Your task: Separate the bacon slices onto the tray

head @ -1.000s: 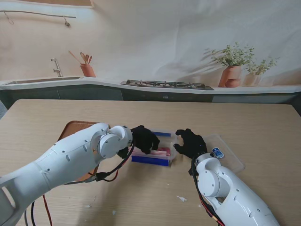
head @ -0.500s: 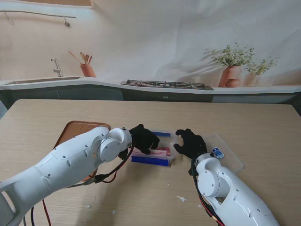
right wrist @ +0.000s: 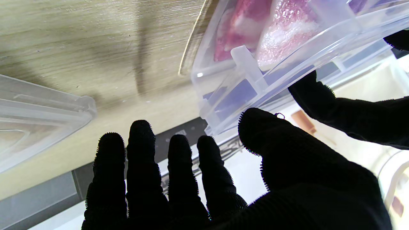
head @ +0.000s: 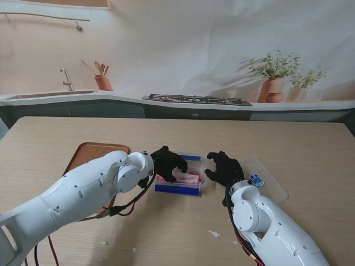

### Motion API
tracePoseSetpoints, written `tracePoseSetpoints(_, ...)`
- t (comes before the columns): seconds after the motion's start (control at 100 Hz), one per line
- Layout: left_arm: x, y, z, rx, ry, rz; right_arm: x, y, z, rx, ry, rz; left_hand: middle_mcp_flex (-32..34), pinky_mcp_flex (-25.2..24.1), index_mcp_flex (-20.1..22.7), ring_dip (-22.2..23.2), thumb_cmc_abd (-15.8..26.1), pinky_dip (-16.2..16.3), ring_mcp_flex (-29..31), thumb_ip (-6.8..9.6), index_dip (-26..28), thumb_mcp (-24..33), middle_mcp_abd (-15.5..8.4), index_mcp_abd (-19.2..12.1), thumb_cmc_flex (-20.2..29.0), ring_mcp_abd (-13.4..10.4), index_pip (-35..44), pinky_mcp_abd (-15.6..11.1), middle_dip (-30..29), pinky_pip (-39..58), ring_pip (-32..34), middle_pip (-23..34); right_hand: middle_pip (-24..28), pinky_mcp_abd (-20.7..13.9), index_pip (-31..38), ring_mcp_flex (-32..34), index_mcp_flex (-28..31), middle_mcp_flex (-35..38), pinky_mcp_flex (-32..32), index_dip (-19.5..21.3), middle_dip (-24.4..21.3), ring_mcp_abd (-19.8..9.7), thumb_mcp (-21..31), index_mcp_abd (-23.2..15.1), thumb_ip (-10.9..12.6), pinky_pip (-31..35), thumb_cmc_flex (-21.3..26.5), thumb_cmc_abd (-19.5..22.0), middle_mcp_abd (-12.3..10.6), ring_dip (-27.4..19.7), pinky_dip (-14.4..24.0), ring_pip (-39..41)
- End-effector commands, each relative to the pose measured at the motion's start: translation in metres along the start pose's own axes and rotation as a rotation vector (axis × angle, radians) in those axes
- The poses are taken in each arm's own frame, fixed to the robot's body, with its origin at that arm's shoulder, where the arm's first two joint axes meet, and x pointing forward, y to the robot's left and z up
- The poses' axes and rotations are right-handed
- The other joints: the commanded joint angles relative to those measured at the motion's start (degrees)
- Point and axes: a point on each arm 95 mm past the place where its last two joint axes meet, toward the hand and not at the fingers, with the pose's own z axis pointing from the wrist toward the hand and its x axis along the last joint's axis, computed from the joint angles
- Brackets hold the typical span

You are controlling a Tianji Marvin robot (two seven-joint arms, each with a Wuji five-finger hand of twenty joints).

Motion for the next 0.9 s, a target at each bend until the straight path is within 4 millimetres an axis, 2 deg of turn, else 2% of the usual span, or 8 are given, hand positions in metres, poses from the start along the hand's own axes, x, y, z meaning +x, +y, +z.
tracePoseSetpoints(0.0, 0.0017, 0.0104, 0.0005, -0.036, -0.007, 0.002, -0.0009, -0.0119, -0.0035, 0.037, -0.012, 0.006, -0.3, -1.3, 3.1, -0.5, -4.0, -0.6, -0.7, -0.8, 2.5, -2.6, 0.5, 0.2, -4.0, -0.3, 4.6, -0.2, -0.7, -4.6, -0.1, -0.1, 0.8, 0.6, 0.2, 0.9, 0.2, 0.5, -0.1, -0.4, 0.2, 0.9, -0.5, -0.4, 1.0, 1.4, 1.9, -0.4, -0.5, 0.0, -0.2, 0.3)
tracePoseSetpoints(0.16, 0.0019, 0.0103, 0.0008, -0.039, -0.013, -0.01, -0.001, -0.0122, -0.0033, 0.039, -0.013, 0.006, 7.2, -1.4, 8.9, 1.3, -3.7, 0.3, 4.0, -0.54, 6.3, -0.6, 0.3, -0.2, -2.4, -0.3, 10.2, 0.2, 1.3, -3.5, 3.8, 3.4, 0.8, 0.7, 0.2, 0.8, 0.3, 0.4, -0.2, -0.4, 0.2, 0.9, -0.5, -0.4, 1.0, 1.3, 1.9, -0.4, -0.5, 0.0, -0.2, 0.3)
tracePoseSetpoints(0.24, 0.003, 0.0113, 0.0016, -0.047, -0.015, -0.043, -0.0009, -0.0122, -0.0031, 0.04, -0.013, 0.007, 10.4, -1.4, 11.2, 1.4, -5.0, 0.0, 5.8, -3.47, 6.5, -2.3, 0.6, -1.3, 0.8, 0.1, 11.8, 0.5, 1.9, -3.3, 4.1, 3.5, 0.8, 0.6, 0.2, 0.8, 0.3, 0.5, -0.2, -0.4, 0.2, 1.0, -0.5, -0.4, 1.0, 1.3, 2.0, -0.4, -0.5, 0.0, -0.2, 0.3)
tracePoseSetpoints(0.3, 0.0035, 0.012, 0.0022, -0.047, -0.016, -0.06, -0.001, -0.0121, -0.0031, 0.04, -0.013, 0.007, 11.9, -1.4, 12.0, 1.2, -6.0, -0.3, 6.3, -4.29, 6.8, -3.8, -0.4, -2.9, 2.7, 0.2, 14.6, 0.9, 2.2, -3.5, 3.8, 3.7, 0.8, 0.6, 0.2, 0.8, 0.3, 0.4, -0.2, -0.4, 0.2, 0.9, -0.5, -0.5, 1.0, 1.3, 2.0, -0.4, -0.6, 0.0, -0.2, 0.3)
tracePoseSetpoints(0.58, 0.0044, 0.0123, 0.0036, -0.051, -0.017, -0.108, -0.0012, -0.012, -0.003, 0.038, -0.013, 0.009, 14.6, -1.5, 12.4, -0.3, -7.0, -1.4, 8.2, -4.32, 8.4, -5.6, 0.2, -4.4, 4.5, 1.1, 19.5, 1.4, 2.5, -4.6, 1.9, 3.7, 0.8, 0.6, 0.1, 0.9, 0.3, 0.5, -0.1, -0.4, 0.2, 1.0, -0.5, -0.4, 1.0, 1.3, 1.9, -0.4, -0.5, 0.0, -0.1, 0.3)
tracePoseSetpoints(0.7, 0.0042, 0.0121, 0.0051, -0.057, -0.009, -0.103, -0.0013, -0.012, -0.003, 0.037, -0.014, 0.01, 19.6, -1.1, 13.4, 0.1, -6.7, -1.9, 11.3, -3.77, 4.6, -7.1, -0.6, -7.2, 7.0, 0.7, 17.8, 1.8, 2.6, -4.8, 3.2, 4.3, 0.8, 0.6, 0.1, 0.8, 0.3, 0.5, -0.1, -0.4, 0.2, 0.9, -0.5, -0.5, 1.0, 1.3, 2.0, -0.4, -0.6, 0.0, -0.1, 0.3)
tracePoseSetpoints(0.8, 0.005, 0.0131, 0.0064, -0.056, -0.007, -0.112, -0.0015, -0.0119, -0.0032, 0.037, -0.014, 0.012, 29.6, -0.8, 15.9, 1.5, -5.7, -2.4, 15.0, -3.42, 0.0, -7.5, -2.9, -9.0, 8.6, 0.0, 17.0, 1.7, 12.6, -4.5, 6.0, 1.2, 0.8, 0.6, 0.1, 0.9, 0.3, 0.6, -0.1, -0.4, 0.2, 1.0, -0.5, -0.6, 1.0, 1.3, 2.0, -0.3, -0.6, 0.0, 0.0, 0.4)
tracePoseSetpoints(0.89, 0.006, 0.0138, 0.0073, -0.052, -0.007, -0.125, -0.0015, -0.0119, -0.0034, 0.037, -0.015, 0.014, 35.5, -0.7, 18.7, 1.9, -4.1, -2.7, 17.9, -3.14, -2.8, -7.6, -3.4, -8.7, 10.1, 0.0, 17.2, 1.7, 15.9, -4.0, 7.6, -2.5, 0.7, 0.6, 0.2, 0.9, 0.3, 0.6, -0.1, -0.4, 0.2, 0.9, -0.6, -0.7, 1.0, 1.3, 2.0, -0.3, -0.6, 0.0, 0.0, 0.3)
